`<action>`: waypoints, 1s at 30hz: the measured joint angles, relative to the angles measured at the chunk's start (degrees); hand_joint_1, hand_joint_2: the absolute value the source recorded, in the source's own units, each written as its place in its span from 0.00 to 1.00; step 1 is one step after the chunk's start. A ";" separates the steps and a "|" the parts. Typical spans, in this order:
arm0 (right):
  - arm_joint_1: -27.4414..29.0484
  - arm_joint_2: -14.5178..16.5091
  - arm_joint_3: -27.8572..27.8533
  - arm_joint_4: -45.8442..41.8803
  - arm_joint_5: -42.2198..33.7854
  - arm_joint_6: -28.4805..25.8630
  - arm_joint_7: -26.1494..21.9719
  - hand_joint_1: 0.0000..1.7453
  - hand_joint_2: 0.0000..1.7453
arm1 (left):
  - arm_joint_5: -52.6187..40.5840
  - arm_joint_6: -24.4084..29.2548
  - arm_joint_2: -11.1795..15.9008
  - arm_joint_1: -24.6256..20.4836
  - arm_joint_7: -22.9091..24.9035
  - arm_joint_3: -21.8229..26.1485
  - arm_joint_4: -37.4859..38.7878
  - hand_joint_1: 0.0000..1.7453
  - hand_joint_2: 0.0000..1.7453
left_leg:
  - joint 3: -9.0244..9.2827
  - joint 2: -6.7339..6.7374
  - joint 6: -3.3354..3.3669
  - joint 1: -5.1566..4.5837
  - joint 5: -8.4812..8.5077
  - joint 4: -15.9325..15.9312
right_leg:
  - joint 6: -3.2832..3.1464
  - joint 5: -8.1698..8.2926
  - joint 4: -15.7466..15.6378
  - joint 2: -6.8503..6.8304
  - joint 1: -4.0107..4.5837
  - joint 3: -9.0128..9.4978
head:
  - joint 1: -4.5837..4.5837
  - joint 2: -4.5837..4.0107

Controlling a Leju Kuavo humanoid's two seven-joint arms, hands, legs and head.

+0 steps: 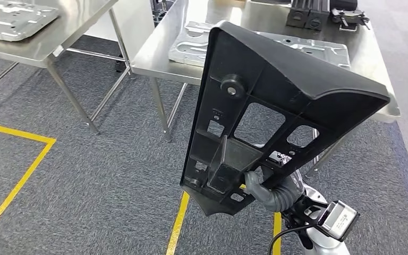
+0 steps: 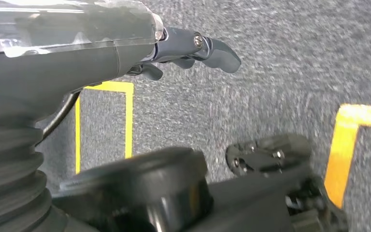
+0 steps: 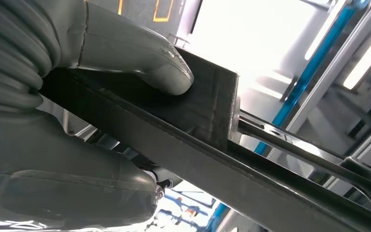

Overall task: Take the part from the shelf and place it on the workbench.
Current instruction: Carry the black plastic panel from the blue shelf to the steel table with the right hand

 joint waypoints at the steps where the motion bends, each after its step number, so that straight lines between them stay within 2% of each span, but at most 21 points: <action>1: 0.13 -0.02 -0.11 -0.11 -0.02 0.01 -0.02 1.00 1.00 | -0.03 -0.01 0.01 -0.07 0.00 -0.01 0.00 0.00 1.00 | -0.08 -0.49 -0.32 0.10 -0.60 0.60 | -0.36 0.04 -0.13 0.55 -0.14 0.07 | 0.00 0.00; 3: 0.25 -0.02 -0.20 -0.32 -0.04 0.01 -0.03 1.00 1.00 | -0.03 -0.03 0.03 -0.12 -0.03 -0.01 0.00 0.00 1.00 | -1.91 -2.72 -0.82 0.37 -3.47 5.11 | -0.99 0.18 -0.37 1.56 -0.48 0.24 | 0.00 0.00; 5: 0.35 -0.03 -0.22 -0.36 -0.04 0.02 -0.03 1.00 1.00 | 0.04 -0.05 0.03 -0.32 -0.08 0.01 0.00 0.00 1.00 | -5.72 -4.47 -1.06 0.47 -7.15 13.21 | -1.28 0.15 -0.35 2.62 -0.41 0.22 | 0.00 0.00; 6: 0.44 -0.03 -0.22 -0.36 -0.04 0.03 -0.02 1.00 1.00 | 0.06 -0.07 0.03 -0.49 -0.10 0.01 0.00 0.00 1.00 | -7.28 -4.72 -1.11 0.48 -7.94 16.27 | -1.32 0.14 -0.33 3.28 -0.37 0.25 | 0.00 0.00; 7: 0.51 -0.04 -0.22 -0.36 -0.03 0.04 -0.01 1.00 1.00 | 0.07 -0.08 0.03 -0.64 -0.08 0.01 0.00 0.00 1.00 | -7.95 -4.81 -1.09 0.48 -7.54 17.31 | -1.32 0.12 -0.31 3.99 -0.34 0.31 | 0.00 0.00; 8: 0.56 -0.04 -0.22 -0.36 -0.03 0.04 -0.01 1.00 1.00 | 0.07 -0.08 0.03 -0.69 -0.05 0.01 0.00 0.00 1.00 | -7.56 -4.89 -0.99 0.49 -6.01 16.00 | -1.29 0.09 -0.30 4.76 -0.33 0.43 | 0.00 0.00; 9: 0.57 -0.04 -0.22 -0.37 -0.04 0.04 -0.01 1.00 1.00 | 0.04 -0.07 0.05 -0.65 0.00 0.01 0.00 0.00 1.00 | -6.23 -5.28 -0.81 0.50 -3.62 12.65 | -1.22 0.06 -0.28 5.58 -0.33 0.58 | 0.00 0.00; 11: 0.59 -0.04 -0.22 -0.38 -0.05 0.03 -0.01 1.00 1.00 | -0.04 -0.06 0.11 -0.34 0.18 0.00 0.00 0.00 1.00 | -3.13 -7.90 -0.23 0.61 0.28 4.77 | -0.86 0.01 -0.11 7.08 -0.34 0.57 | -0.01 0.00; 12: 0.63 -0.04 -0.23 -0.38 -0.08 0.03 -0.01 1.00 1.00 | -0.09 -0.06 0.15 -0.19 0.30 -0.01 0.00 0.00 1.00 | -2.19 -9.09 0.02 0.61 1.13 2.26 | -0.52 0.08 -0.02 7.72 -0.42 0.33 | -0.01 0.00; 13: 0.71 -0.04 -0.24 -0.38 -0.10 0.03 -0.01 1.00 1.00 | -0.11 -0.06 0.18 -0.09 0.42 -0.01 0.00 0.00 1.00 | -1.85 -9.89 0.25 0.57 1.22 1.16 | -0.10 0.21 0.03 8.31 -0.51 0.01 | -0.01 0.00; 15: 0.92 -0.04 -0.33 -0.41 -0.15 0.03 -0.01 1.00 1.00 | -0.15 -0.07 0.19 -0.11 0.59 -0.01 0.00 0.00 1.00 | -1.78 -9.17 0.72 0.53 1.27 0.69 | 0.82 0.56 -0.11 9.46 -0.65 -0.42 | -0.01 0.00; 16: 1.02 -0.04 -0.45 -0.45 -0.18 0.03 -0.01 1.00 1.00 | -0.19 -0.10 0.17 -0.15 0.65 -0.02 0.00 0.00 1.00 | -1.62 -8.57 1.07 0.64 1.50 0.33 | 1.15 0.44 0.09 9.20 -0.59 -0.57 | -0.01 0.00; 18: 0.87 -0.04 -0.71 -0.54 -0.27 0.04 0.00 1.00 1.00 | -0.27 -0.20 0.12 -0.12 0.73 -0.03 0.00 0.00 1.00 | -1.26 -7.04 1.75 0.90 1.92 -0.43 | 1.66 -1.55 3.42 6.53 -0.31 -2.15 | 0.00 0.00; 20: 0.76 -0.03 -0.83 -0.55 -0.34 0.05 0.04 1.00 1.00 | -0.26 -0.28 0.12 0.09 0.74 -0.03 0.00 0.00 1.00 | -1.15 -5.46 2.08 0.70 1.92 -0.56 | 1.99 -5.00 10.63 3.35 -0.23 -5.65 | 0.00 0.00; 21: 0.86 -0.03 -0.84 -0.54 -0.35 0.04 0.07 1.00 1.00 | -0.25 -0.31 0.14 0.17 0.72 -0.02 0.00 0.00 1.00 | -1.16 -4.70 2.13 0.59 1.85 -0.51 | 2.13 -6.09 13.85 2.72 -0.34 -7.26 | 0.00 0.00; 22: 1.01 -0.03 -0.84 -0.54 -0.31 0.03 0.09 1.00 1.00 | -0.25 -0.32 0.16 0.21 0.67 -0.02 0.00 0.00 1.00 | -1.14 -3.99 2.13 0.53 1.74 -0.45 | 2.22 -6.18 15.36 2.36 -0.46 -8.00 | 0.00 0.00; 23: 1.13 -0.03 -0.84 -0.54 -0.25 0.01 0.10 1.00 1.00 | -0.25 -0.28 0.17 0.21 0.61 -0.02 0.00 0.00 1.00 | -1.09 -3.47 2.04 0.50 1.60 -0.36 | 2.26 -5.26 14.68 2.14 -0.56 -7.60 | 0.00 0.00; 26: 1.16 -0.03 -0.88 -0.55 -0.09 -0.15 0.11 1.00 1.00 | -0.21 0.21 0.16 0.12 0.59 -0.02 0.00 0.00 1.00 | -0.85 -2.60 1.33 0.36 1.02 0.03 | 1.86 -0.59 3.91 1.19 -0.56 -1.68 | 0.00 0.00; 27: 1.10 -0.02 -0.91 -0.55 -0.09 -0.22 0.12 1.00 1.00 | -0.14 0.40 0.16 0.05 0.68 -0.02 0.00 0.00 1.00 | -0.84 -2.41 1.06 0.26 0.82 0.12 | 1.49 0.02 1.31 0.94 -0.42 -0.28 | 0.00 0.00; 28: 1.00 -0.01 -0.94 -0.55 -0.10 -0.27 0.14 1.00 1.00 | -0.05 0.56 0.16 -0.02 0.79 -0.02 0.00 0.00 1.00 | -0.82 -2.28 0.78 0.15 0.67 0.18 | 1.09 0.00 0.13 0.78 -0.24 0.32 | 0.00 0.00; 30: 0.76 -0.01 -1.04 -0.54 -0.16 -0.32 0.23 1.00 1.00 | 0.16 0.81 0.16 -0.15 1.04 -0.01 -0.01 0.00 1.00 | -0.63 -2.10 0.15 0.10 0.36 0.04 | 0.25 -0.33 -0.07 1.02 -0.08 0.32 | 0.00 0.00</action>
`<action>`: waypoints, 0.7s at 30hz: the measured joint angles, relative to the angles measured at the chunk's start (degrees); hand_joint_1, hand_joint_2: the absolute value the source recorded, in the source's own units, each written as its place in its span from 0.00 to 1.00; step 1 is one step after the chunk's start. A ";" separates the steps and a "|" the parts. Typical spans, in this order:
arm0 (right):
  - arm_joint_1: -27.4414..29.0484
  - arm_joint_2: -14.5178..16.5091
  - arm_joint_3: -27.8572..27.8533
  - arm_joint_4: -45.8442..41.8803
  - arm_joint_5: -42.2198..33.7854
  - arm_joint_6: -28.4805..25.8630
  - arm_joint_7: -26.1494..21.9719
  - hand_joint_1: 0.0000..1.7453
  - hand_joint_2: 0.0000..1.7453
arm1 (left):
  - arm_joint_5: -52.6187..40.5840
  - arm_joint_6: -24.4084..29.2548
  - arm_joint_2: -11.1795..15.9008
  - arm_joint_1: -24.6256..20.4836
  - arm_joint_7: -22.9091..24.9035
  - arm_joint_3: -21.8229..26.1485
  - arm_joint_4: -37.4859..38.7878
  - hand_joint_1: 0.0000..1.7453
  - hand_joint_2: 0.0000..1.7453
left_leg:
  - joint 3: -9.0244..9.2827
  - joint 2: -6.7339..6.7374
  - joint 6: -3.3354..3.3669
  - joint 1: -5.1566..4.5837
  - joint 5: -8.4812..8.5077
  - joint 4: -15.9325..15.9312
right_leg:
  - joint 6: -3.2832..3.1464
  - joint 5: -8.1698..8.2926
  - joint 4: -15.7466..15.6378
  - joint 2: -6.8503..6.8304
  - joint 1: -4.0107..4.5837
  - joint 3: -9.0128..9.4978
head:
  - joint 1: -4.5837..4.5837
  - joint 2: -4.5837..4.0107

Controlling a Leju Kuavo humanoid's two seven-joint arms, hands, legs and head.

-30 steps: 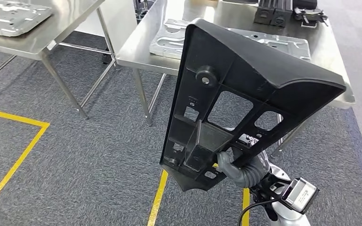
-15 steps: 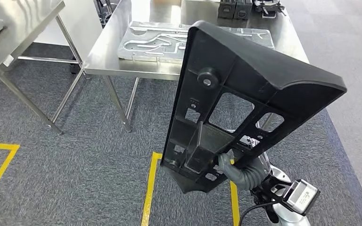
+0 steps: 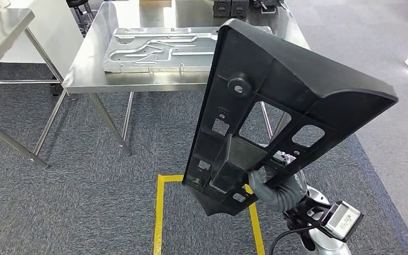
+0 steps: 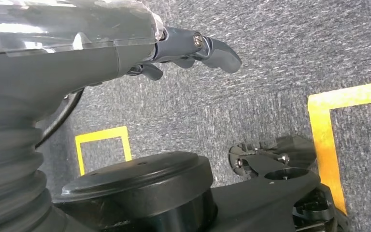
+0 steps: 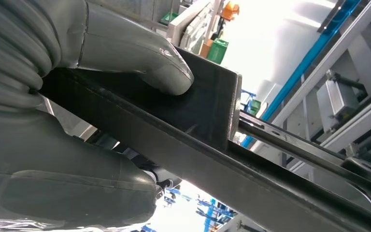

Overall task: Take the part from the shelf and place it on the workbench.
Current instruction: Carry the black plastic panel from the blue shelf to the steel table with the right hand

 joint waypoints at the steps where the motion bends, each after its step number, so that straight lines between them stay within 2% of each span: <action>1: -0.16 0.01 -0.05 0.01 -0.04 0.01 0.04 1.00 1.00 | 0.09 0.11 0.01 -0.04 0.08 0.01 -0.01 0.00 1.00 | 0.10 -0.24 -0.33 0.07 -0.23 0.21 | -0.37 -0.08 -0.15 0.12 -0.08 0.14 | 0.00 0.00; 3: -0.65 0.04 -0.10 0.03 -0.19 0.03 0.09 1.00 1.00 | 0.26 0.27 0.02 -0.08 0.26 0.02 -0.01 0.00 1.00 | -1.01 -1.34 -0.83 0.21 -1.96 3.32 | -1.16 -0.29 -0.48 0.35 -0.32 0.61 | -0.01 0.00; 6: -1.07 0.10 -0.10 0.20 -0.43 0.04 0.10 1.00 1.00 | 0.44 0.32 0.06 -0.27 0.62 0.03 -0.02 0.00 1.00 | -6.93 -2.63 -1.09 0.27 -6.30 14.87 | -1.88 -1.08 -0.54 0.69 -0.01 1.38 | 0.00 0.00; 7: -1.02 0.10 -0.09 0.28 -0.48 0.04 0.11 1.00 1.00 | 0.44 0.32 0.08 -0.43 0.67 0.03 -0.02 0.00 1.00 | -8.41 -2.71 -1.09 0.27 -6.43 17.19 | -1.94 -1.42 -0.53 0.85 0.14 1.79 | 0.00 0.00; 8: -0.97 0.10 -0.09 0.34 -0.51 0.02 0.11 1.00 1.00 | 0.46 0.31 0.10 -0.52 0.66 0.04 -0.02 0.00 1.00 | -8.84 -2.72 -0.99 0.26 -5.32 17.25 | -1.95 -1.80 -0.52 1.05 0.26 2.36 | 0.00 0.00; 9: -0.94 0.10 -0.08 0.38 -0.57 -0.01 0.08 1.00 1.00 | 0.44 0.30 0.10 -0.53 0.64 0.04 -0.01 0.00 1.00 | -8.18 -2.73 -0.78 0.26 -3.14 14.98 | -1.92 -2.24 -0.52 1.29 0.36 3.04 | 0.00 0.00; 10: -0.90 0.10 -0.08 0.39 -0.68 -0.03 -0.01 1.00 1.00 | 0.42 0.30 0.11 -0.37 0.60 0.04 -0.01 0.00 1.00 | -6.87 -2.81 -0.45 0.21 -0.35 11.11 | -1.85 -2.72 -0.54 1.55 0.42 3.70 | 0.00 0.00; 11: -0.86 0.10 -0.08 0.42 -0.84 -0.06 -0.14 1.00 1.00 | 0.47 0.30 0.15 -0.15 0.49 0.04 0.00 0.00 1.00 | -5.55 -3.02 -0.06 0.08 1.70 7.56 | -1.72 -3.17 -0.54 1.77 0.48 4.22 | 0.00 0.00; 12: -0.79 0.10 -0.08 0.45 -1.02 -0.06 -0.30 1.00 1.00 | 0.52 0.31 0.19 0.03 0.36 0.05 0.01 0.00 1.00 | -4.35 -3.19 0.31 -0.10 2.74 4.33 | -1.46 -3.53 -0.48 2.03 0.48 4.44 | -0.01 0.00; 13: -0.69 0.10 -0.08 0.49 -1.20 -0.05 -0.42 1.00 1.00 | 0.61 0.32 0.22 0.15 0.19 0.05 0.01 0.00 1.00 | -3.64 -3.34 0.63 -0.34 2.96 2.38 | -1.14 -3.75 -0.51 2.20 0.39 4.51 | -0.01 0.00; 16: -0.48 0.08 -0.08 0.67 -1.47 0.20 -0.63 1.00 1.00 | 0.85 0.38 0.27 0.20 -0.19 0.07 0.00 0.00 1.00 | -2.15 -3.41 1.53 -0.54 1.76 0.16 | -0.06 -3.50 0.35 2.31 0.06 4.59 | 0.00 0.00; 17: -0.56 0.08 -0.08 0.73 -1.50 0.32 -0.76 1.00 1.00 | 0.90 0.40 0.27 0.22 -0.25 0.08 0.00 0.00 1.00 | -1.27 -3.42 1.87 -0.39 1.52 -0.42 | 0.21 -3.15 1.96 2.15 0.04 3.94 | 0.00 0.00; 18: -0.75 0.08 -0.07 0.79 -1.55 0.41 -0.91 1.00 1.00 | 0.95 0.43 0.26 0.22 -0.26 0.08 0.00 0.00 1.00 | -0.25 -3.43 2.09 -0.24 1.24 -0.86 | 0.46 -2.96 4.56 1.96 -0.01 2.40 | 0.00 0.00; 20: -1.10 0.08 -0.05 0.98 -1.70 0.47 -1.12 1.00 1.00 | 1.04 0.46 0.22 0.31 -0.23 0.08 0.01 0.00 1.00 | 1.48 -3.39 2.31 -0.02 0.26 -1.26 | 0.98 -3.69 11.68 1.62 -0.14 -2.89 | 0.00 0.00; 21: -1.22 0.08 -0.05 1.13 -1.81 0.50 -1.15 1.00 1.00 | 1.08 0.47 0.21 0.40 -0.19 0.09 0.01 0.00 1.00 | 2.28 -3.39 2.27 0.04 -0.41 -1.30 | 1.20 -5.01 14.68 1.54 -0.27 -5.75 | 0.00 0.00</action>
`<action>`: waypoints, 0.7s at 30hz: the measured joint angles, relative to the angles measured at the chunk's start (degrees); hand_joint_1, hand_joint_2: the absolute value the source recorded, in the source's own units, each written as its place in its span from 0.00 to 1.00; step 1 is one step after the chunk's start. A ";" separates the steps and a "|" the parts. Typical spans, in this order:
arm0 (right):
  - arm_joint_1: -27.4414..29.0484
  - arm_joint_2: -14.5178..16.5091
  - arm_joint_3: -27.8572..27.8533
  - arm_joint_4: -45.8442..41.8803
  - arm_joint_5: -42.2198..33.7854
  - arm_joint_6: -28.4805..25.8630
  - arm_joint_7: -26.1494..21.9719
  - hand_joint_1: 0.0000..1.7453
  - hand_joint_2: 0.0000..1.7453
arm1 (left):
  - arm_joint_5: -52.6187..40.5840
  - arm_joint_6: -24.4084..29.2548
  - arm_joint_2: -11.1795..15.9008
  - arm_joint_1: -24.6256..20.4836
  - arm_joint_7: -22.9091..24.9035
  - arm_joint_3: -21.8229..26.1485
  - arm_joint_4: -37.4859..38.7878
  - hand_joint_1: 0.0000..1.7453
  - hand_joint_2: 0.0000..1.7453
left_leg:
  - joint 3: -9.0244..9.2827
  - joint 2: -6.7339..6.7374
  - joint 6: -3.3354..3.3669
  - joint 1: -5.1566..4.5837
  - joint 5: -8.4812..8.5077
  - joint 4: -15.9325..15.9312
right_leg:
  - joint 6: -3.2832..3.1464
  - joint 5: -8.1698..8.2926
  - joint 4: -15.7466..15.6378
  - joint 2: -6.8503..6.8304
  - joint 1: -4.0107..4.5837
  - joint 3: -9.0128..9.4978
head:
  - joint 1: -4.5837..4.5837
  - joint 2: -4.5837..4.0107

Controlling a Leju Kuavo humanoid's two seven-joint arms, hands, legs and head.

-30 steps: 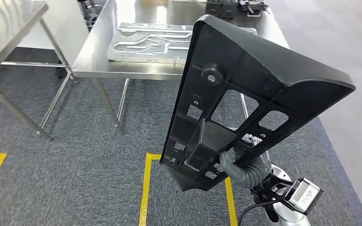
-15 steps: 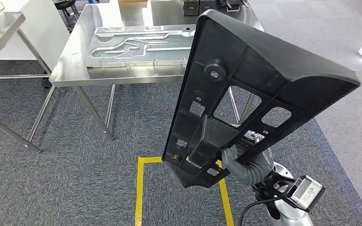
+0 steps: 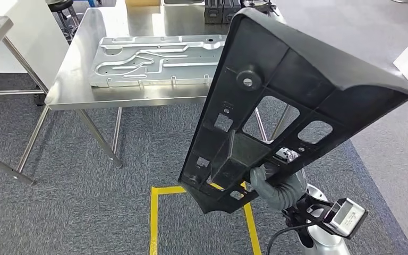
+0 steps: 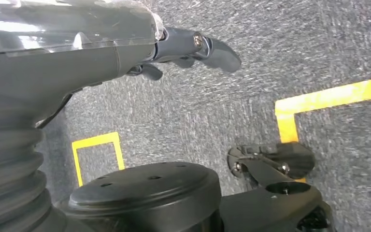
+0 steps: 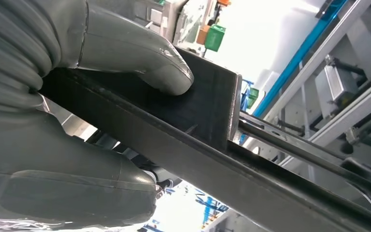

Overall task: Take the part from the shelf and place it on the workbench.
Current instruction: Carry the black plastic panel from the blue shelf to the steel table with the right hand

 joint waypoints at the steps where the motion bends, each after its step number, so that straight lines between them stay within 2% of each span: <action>1: -0.10 0.00 0.00 0.17 -0.12 0.03 0.01 1.00 1.00 | 0.04 0.01 -0.01 0.12 0.05 0.01 0.00 0.00 1.00 | 0.90 -0.03 -0.09 0.08 -0.75 0.00 | 0.18 -1.38 1.67 -0.09 -0.14 -2.30 | 0.00 0.00; 2: -0.25 0.00 0.00 0.36 -0.24 0.07 0.03 1.00 1.00 | 0.06 0.01 -0.02 0.25 0.10 0.02 0.00 0.00 1.00 | 1.95 -0.08 -0.21 0.19 -1.57 0.00 | 0.31 -2.42 1.81 -0.21 -0.27 -3.85 | 0.00 0.00; 3: -0.46 0.00 0.00 0.51 -0.33 0.10 0.06 1.00 1.00 | 0.07 0.02 -0.02 0.35 0.14 0.03 0.00 0.00 1.00 | 3.17 -0.13 -0.38 0.34 -2.49 0.00 | 0.41 -2.39 0.15 -0.35 -0.37 -4.53 | 0.00 0.00; 4: -0.69 -0.01 -0.01 0.63 -0.43 0.12 0.09 1.00 1.00 | 0.07 0.02 -0.02 0.42 0.17 0.03 0.00 0.00 1.00 | 4.39 -0.17 -0.59 0.49 -3.48 -0.01 | 0.44 -0.83 -2.76 -0.56 -0.43 -4.55 | 0.00 0.00; 6: -0.96 -0.02 -0.02 0.86 -0.64 0.14 0.13 1.00 1.00 | 0.06 0.03 -0.02 0.55 0.21 0.04 0.00 0.00 1.00 | 6.66 -0.16 -1.26 0.57 -5.69 -0.07 | 0.23 7.13 -9.64 -1.35 -0.36 -4.04 | 0.01 0.00; 7: -0.92 -0.02 -0.02 0.97 -0.73 0.14 0.16 1.00 1.00 | 0.05 0.05 -0.02 0.52 0.26 0.05 0.00 0.00 1.00 | 7.50 -0.09 -1.68 0.47 -6.66 -0.31 | -0.06 10.45 -11.55 -1.57 -0.19 -3.85 | -0.04 0.00; 8: -0.85 -0.01 -0.02 1.07 -0.81 0.13 0.17 1.00 1.00 | 0.04 0.07 -0.02 0.47 0.29 0.06 0.00 0.00 1.00 | 8.45 0.02 -2.14 0.35 -7.26 -0.71 | -0.48 12.50 -12.53 -1.62 -0.05 -3.72 | -0.07 0.00; 10: -0.80 -0.07 -0.02 1.12 -0.91 0.11 0.15 1.00 1.00 | -0.04 0.09 -0.01 0.24 0.33 0.07 -0.01 0.00 1.00 | 8.77 0.20 -2.96 0.36 -6.27 0.17 | -1.55 11.54 -12.53 -1.15 0.05 -2.84 | -0.15 0.00; 11: -0.80 -0.10 -0.03 1.11 -0.93 0.09 0.10 1.00 1.00 | -0.13 0.07 0.00 0.18 0.31 0.07 -0.01 0.00 1.00 | 7.76 0.22 -3.24 0.46 -4.79 2.65 | -2.07 10.87 -12.85 -0.97 -0.01 -2.01 | -0.13 0.00; 12: -0.81 -0.14 -0.04 1.10 -0.93 0.07 0.04 1.00 1.00 | -0.24 0.04 0.01 0.12 0.30 0.06 -0.01 0.00 1.00 | 5.60 0.20 -3.42 0.55 -3.44 6.43 | -2.50 10.25 -13.19 -0.86 -0.01 -1.01 | -0.14 0.00; 13: -0.77 -0.15 -0.04 1.10 -0.90 0.03 -0.01 1.00 1.00 | -0.32 0.02 0.01 0.08 0.28 0.06 -0.01 0.00 1.00 | 2.96 0.18 -3.50 0.61 -3.00 10.66 | -2.86 9.59 -13.55 -0.74 0.01 0.09 | -0.14 0.00; 14: -0.73 -0.13 -0.04 1.10 -0.81 0.02 -0.02 1.00 1.00 | -0.37 0.00 0.01 0.11 0.24 0.06 0.00 0.00 1.00 | 0.15 0.17 -3.51 0.59 -3.91 14.33 | -3.09 8.82 -13.81 -0.65 0.11 1.19 | -0.14 0.00; 15: -0.69 -0.10 -0.04 1.10 -0.70 0.01 -0.03 1.00 1.00 | -0.38 -0.02 0.02 0.12 0.15 0.07 0.00 0.00 1.00 | -2.40 0.18 -3.53 0.53 -6.41 16.69 | -3.25 8.05 -13.99 -0.54 0.21 2.34 | -0.14 0.00; 17: -0.56 -0.04 -0.03 1.10 -0.43 -0.01 0.04 1.00 1.00 | -0.40 -0.07 0.03 -0.02 -0.07 0.08 0.00 0.00 1.00 | -5.99 0.18 -3.41 0.33 -12.76 17.59 | -3.42 6.30 -14.12 -0.21 0.44 4.88 | -0.14 0.00; 18: -0.51 -0.03 -0.02 1.10 -0.32 -0.03 0.09 1.00 1.00 | -0.42 -0.11 0.03 -0.11 -0.22 0.08 0.00 0.00 1.00 | -7.05 0.17 -3.21 0.20 -14.62 16.44 | -3.48 5.39 -14.13 -0.07 0.60 6.27 | -0.14 0.00; 19: -0.49 -0.02 -0.01 1.10 -0.26 -0.05 0.16 1.00 1.00 | -0.44 -0.17 0.03 -0.19 -0.39 0.08 0.00 0.00 1.00 | -7.70 0.15 -2.84 0.05 -14.01 14.42 | -3.52 4.48 -14.14 0.03 0.80 7.60 | -0.13 0.00; 20: -0.48 -0.01 0.01 1.10 -0.22 -0.07 0.21 1.00 1.00 | -0.45 -0.24 0.03 -0.17 -0.56 0.08 0.00 0.00 1.00 | -8.08 0.14 -2.27 -0.16 -10.53 11.64 | -3.57 3.64 -14.21 0.07 0.95 8.70 | -0.13 0.00; 21: -0.48 -0.01 0.03 1.11 -0.20 -0.08 0.28 1.00 1.00 | -0.42 -0.29 0.08 -0.13 -0.73 0.09 0.00 0.00 1.00 | -8.53 0.02 -1.66 -0.54 -5.69 8.69 | -3.54 2.86 -14.14 0.23 1.13 9.66 | -0.13 0.00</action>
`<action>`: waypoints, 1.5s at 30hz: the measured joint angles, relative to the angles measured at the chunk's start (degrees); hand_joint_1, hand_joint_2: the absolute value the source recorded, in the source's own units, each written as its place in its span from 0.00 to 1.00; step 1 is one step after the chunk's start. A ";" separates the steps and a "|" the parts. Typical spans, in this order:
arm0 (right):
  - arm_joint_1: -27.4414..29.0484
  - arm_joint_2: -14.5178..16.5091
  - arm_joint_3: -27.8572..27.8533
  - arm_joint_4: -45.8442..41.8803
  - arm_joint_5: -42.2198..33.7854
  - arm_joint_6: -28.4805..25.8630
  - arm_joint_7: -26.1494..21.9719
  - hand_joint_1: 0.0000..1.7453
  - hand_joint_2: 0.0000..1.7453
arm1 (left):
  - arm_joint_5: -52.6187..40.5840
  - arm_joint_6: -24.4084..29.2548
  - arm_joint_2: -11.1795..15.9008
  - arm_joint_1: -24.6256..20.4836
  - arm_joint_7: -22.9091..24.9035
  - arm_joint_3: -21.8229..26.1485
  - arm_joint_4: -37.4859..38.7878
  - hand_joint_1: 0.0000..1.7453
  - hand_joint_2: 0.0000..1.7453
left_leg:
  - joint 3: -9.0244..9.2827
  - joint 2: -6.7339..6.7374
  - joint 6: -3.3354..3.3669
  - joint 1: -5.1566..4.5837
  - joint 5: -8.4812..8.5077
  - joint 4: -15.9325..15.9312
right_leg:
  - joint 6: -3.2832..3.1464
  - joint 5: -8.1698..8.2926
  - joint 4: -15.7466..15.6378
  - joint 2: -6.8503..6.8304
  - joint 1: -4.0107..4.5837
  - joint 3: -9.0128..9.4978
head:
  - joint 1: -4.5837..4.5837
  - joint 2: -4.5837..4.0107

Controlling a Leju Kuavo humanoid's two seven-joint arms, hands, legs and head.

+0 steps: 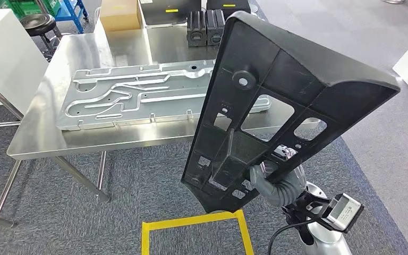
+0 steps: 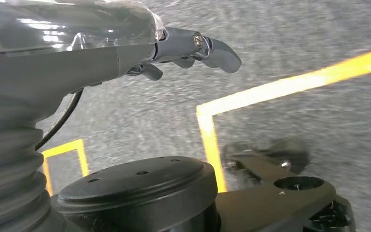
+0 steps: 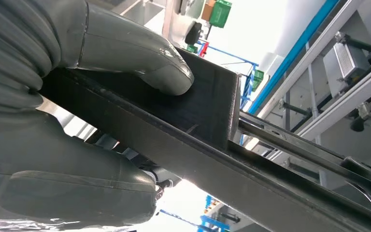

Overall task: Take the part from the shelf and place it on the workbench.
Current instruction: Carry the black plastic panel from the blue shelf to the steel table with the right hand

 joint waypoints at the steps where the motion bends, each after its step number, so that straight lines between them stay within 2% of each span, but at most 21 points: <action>1: -0.02 0.02 0.02 0.01 0.02 -0.02 0.08 1.00 1.00 | 0.04 -0.04 0.04 0.00 -0.12 0.01 0.00 0.00 1.00 | -0.25 -0.25 0.57 -0.34 4.46 -2.31 | 0.16 -0.73 0.12 0.19 0.16 0.60 | 0.01 0.00; 2: -0.03 0.03 0.05 0.01 0.07 -0.03 0.24 1.00 1.00 | 0.04 -0.04 0.08 -0.05 -0.15 0.01 0.00 0.00 1.00 | -0.39 -0.50 0.97 -0.63 7.98 -3.87 | 0.37 -1.39 0.25 0.40 0.26 0.96 | 0.01 0.00; 3: -0.10 0.05 0.10 -0.03 0.15 -0.04 0.40 1.00 1.00 | 0.03 -0.03 0.10 -0.16 -0.15 0.01 0.00 0.00 1.00 | -0.41 -0.74 1.12 -0.83 9.58 -4.49 | 0.64 -1.97 0.39 0.64 0.38 1.31 | 0.01 0.00; 6: -0.43 0.07 0.19 -0.50 0.54 -0.14 0.76 1.00 1.00 | -0.05 -0.04 -0.02 -0.37 -0.21 -0.01 0.00 0.00 1.00 | 0.78 -0.68 1.44 -0.30 11.13 -5.54 | 1.44 -3.78 1.49 0.62 0.54 1.51 | 0.02 0.00; 8: -0.70 0.07 0.22 -0.79 0.91 -0.28 1.01 1.00 1.00 | -0.04 -0.06 -0.10 -0.35 -0.43 0.01 0.00 0.00 1.00 | 1.25 -0.48 1.80 -0.08 11.10 -6.09 | 1.96 -6.62 6.62 0.10 0.26 -1.22 | 0.01 0.00; 10: -0.87 0.07 0.25 -0.84 1.13 -0.40 1.41 1.00 1.00 | 0.08 -0.10 -0.11 -0.27 -0.67 0.02 0.00 0.00 1.00 | 1.34 -0.49 1.97 -0.06 10.68 -6.07 | 2.48 -9.02 13.67 -0.15 -0.21 -5.79 | 0.01 0.00; 12: -0.99 0.07 0.28 -0.83 1.20 -0.50 1.71 1.00 1.00 | 0.30 -0.17 -0.14 -0.20 -0.94 0.02 0.00 0.00 1.00 | 1.73 -0.63 1.86 0.00 10.06 -5.94 | 2.93 -7.31 15.23 -0.31 -0.72 -8.07 | 0.01 0.00; 14: -1.34 0.07 0.31 -0.82 1.20 -0.52 1.75 1.00 1.00 | 0.46 -0.20 -0.21 -0.15 -1.16 0.02 0.00 0.00 1.00 | 2.66 -0.78 1.54 0.10 9.22 -5.79 | 3.19 -2.01 8.97 -0.52 -1.14 -6.45 | 0.01 0.00; 16: -1.76 0.07 0.32 -0.75 1.18 -0.54 1.77 1.00 1.00 | 0.54 -0.18 -0.25 -0.13 -1.26 0.03 0.00 0.00 1.00 | 3.38 -0.88 0.99 -0.02 8.50 -5.64 | 3.02 1.16 2.83 -0.59 -1.13 -4.14 | 0.02 0.00; 21: -2.23 0.03 0.32 -0.65 1.14 -0.64 1.92 1.00 1.00 | 0.61 -0.07 -0.25 -0.05 -1.33 0.04 0.00 0.00 1.00 | 3.22 -0.80 -0.58 -0.03 7.46 -4.93 | 1.31 1.36 0.63 -0.54 -1.07 -3.41 | 0.00 0.00; 23: -2.41 0.03 0.32 -0.65 1.14 -0.66 1.92 1.00 1.00 | 0.66 -0.06 -0.24 -0.06 -1.37 0.05 0.00 0.00 1.00 | 1.16 -0.57 -1.22 0.12 4.59 -0.18 | 0.75 1.43 0.40 -0.76 -1.16 -3.27 | 0.00 0.00; 25: -2.49 0.03 0.32 -0.64 1.14 -0.66 1.94 1.00 1.00 | 0.80 -0.07 -0.24 -0.27 -1.45 0.09 0.00 0.00 1.00 | -2.39 -0.43 -1.59 0.25 1.06 7.59 | 0.53 1.39 0.41 -1.00 -1.05 -3.29 | 0.00 0.00; 26: -2.49 0.03 0.32 -0.64 1.14 -0.66 1.95 1.00 1.00 | 0.85 -0.07 -0.24 -0.39 -1.49 0.11 0.00 0.00 1.00 | -3.54 -0.39 -1.66 0.30 0.35 10.19 | 0.50 1.37 0.42 -1.08 -0.99 -3.27 | 0.00 0.00; 28: -2.50 0.03 0.32 -0.63 1.14 -0.66 1.97 1.00 1.00 | 0.87 -0.07 -0.24 -0.50 -1.47 0.13 0.00 0.00 1.00 | -2.71 -0.36 -1.49 0.34 2.24 8.79 | 0.51 1.34 0.42 -1.09 -0.91 -3.11 | 0.00 0.00; 31: -2.59 0.03 0.32 -0.65 1.14 -0.66 1.97 1.00 1.00 | 0.77 -0.05 -0.21 -0.22 -1.31 0.16 0.00 0.00 1.00 | 2.92 -0.34 -0.52 0.14 7.28 -2.83 | 0.79 1.30 0.47 -0.85 -0.73 -2.88 | 0.00 0.00; 33: -2.66 0.03 0.33 -0.64 1.10 -0.65 1.98 1.00 1.00 | 0.71 -0.04 -0.20 -0.08 -1.26 0.20 0.00 0.00 1.00 | 4.08 -0.35 0.05 -0.14 7.75 -5.91 | 1.37 1.41 0.46 -0.80 -0.65 -3.06 | 0.00 0.00; 36: -3.03 0.02 0.34 -0.62 0.75 -0.58 2.08 1.00 1.00 | 0.85 0.05 -0.22 0.02 -1.08 0.27 0.00 0.00 1.00 | 4.25 -0.37 0.88 0.11 8.35 -6.77 | 2.42 1.22 0.71 -0.82 -0.73 -3.25 | 0.01 0.00; 38: -3.48 0.01 0.34 -0.56 0.33 -0.50 2.16 1.00 1.00 | 0.94 0.18 -0.28 -0.02 -0.91 0.32 0.00 0.00 1.00 | 4.50 -0.28 1.38 0.39 8.81 -7.39 | 2.93 -1.11 4.50 -0.80 -0.80 -5.00 | 0.01 0.00; 41: -3.60 0.01 0.34 -0.30 -0.05 -0.35 2.36 1.00 1.00 | 0.90 0.23 -0.29 -0.02 -0.60 0.37 0.00 0.00 1.00 | 4.42 -0.21 1.61 0.30 8.81 -7.40 | 3.50 -5.34 14.81 -0.81 -1.00 -10.20 | 0.01 0.00; 43: -3.52 0.01 0.34 -0.17 -0.10 -0.26 2.53 1.00 1.00 | 0.90 0.16 -0.30 0.01 -0.55 0.38 0.00 0.00 1.00 | 4.53 -0.26 1.56 0.32 8.68 -7.28 | 3.71 -3.80 14.90 -0.82 -1.16 -10.53 | 0.00 0.00; 45: -3.58 -0.02 0.34 -0.14 0.23 -0.25 2.61 1.00 1.00 | 0.90 0.03 -0.36 0.03 -0.67 0.39 0.00 0.00 1.00 | 4.71 -0.36 1.29 0.35 8.36 -7.01 | 3.61 0.24 7.50 -0.84 -1.33 -7.18 | 0.01 0.00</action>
